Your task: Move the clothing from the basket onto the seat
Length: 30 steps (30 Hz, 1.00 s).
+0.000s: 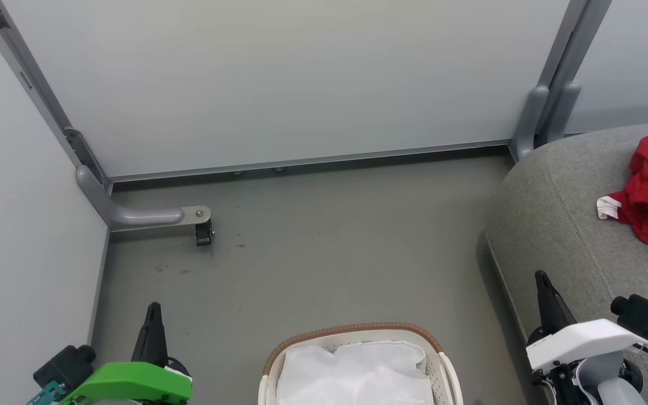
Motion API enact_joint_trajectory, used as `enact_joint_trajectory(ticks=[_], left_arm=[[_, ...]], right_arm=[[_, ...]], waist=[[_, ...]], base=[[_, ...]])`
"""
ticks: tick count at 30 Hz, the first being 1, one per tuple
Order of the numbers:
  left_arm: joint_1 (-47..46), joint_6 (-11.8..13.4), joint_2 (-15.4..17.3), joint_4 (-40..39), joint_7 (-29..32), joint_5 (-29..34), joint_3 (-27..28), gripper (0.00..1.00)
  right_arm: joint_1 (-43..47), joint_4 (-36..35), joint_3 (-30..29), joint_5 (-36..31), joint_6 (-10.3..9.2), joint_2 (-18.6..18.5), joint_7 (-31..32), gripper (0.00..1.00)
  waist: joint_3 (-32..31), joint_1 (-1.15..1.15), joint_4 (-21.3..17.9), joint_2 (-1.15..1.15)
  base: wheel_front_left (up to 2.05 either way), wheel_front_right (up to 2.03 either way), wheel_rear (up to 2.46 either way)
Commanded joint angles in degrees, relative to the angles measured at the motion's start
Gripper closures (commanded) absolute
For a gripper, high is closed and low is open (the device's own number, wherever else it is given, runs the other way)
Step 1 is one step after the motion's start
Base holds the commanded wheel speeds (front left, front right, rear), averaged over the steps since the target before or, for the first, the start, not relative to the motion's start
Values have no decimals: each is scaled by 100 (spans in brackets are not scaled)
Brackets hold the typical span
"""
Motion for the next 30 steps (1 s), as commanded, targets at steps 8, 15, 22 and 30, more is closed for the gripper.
enact_joint_trajectory(ticks=[8, 15, 22, 30], left_arm=[[-227, -82, 49, -125, 188, -673, 157, 100], [-270, -117, 53, -143, 316, -1110, 247, 100], [-315, -148, 55, -159, 445, -1521, 342, 100], [-354, -189, 56, -175, 575, -1954, 436, 100]], right_arm=[[-62, -169, -72, 767, -1, -45, 196, 100], [-62, -218, -110, 1269, -1, -49, 326, 100], [-62, -264, -148, 1750, -2, -54, 452, 100], [-62, -312, -184, 2255, -2, -59, 583, 100]], waist=[[0, 0, -25, 0], [-1, 0, -45, 0], [-1, 0, -66, 0], [-1, 0, -90, 0]], base=[[0, 0, 0], [0, 0, 0], [0, 0, 0], [0, 0, 0]])
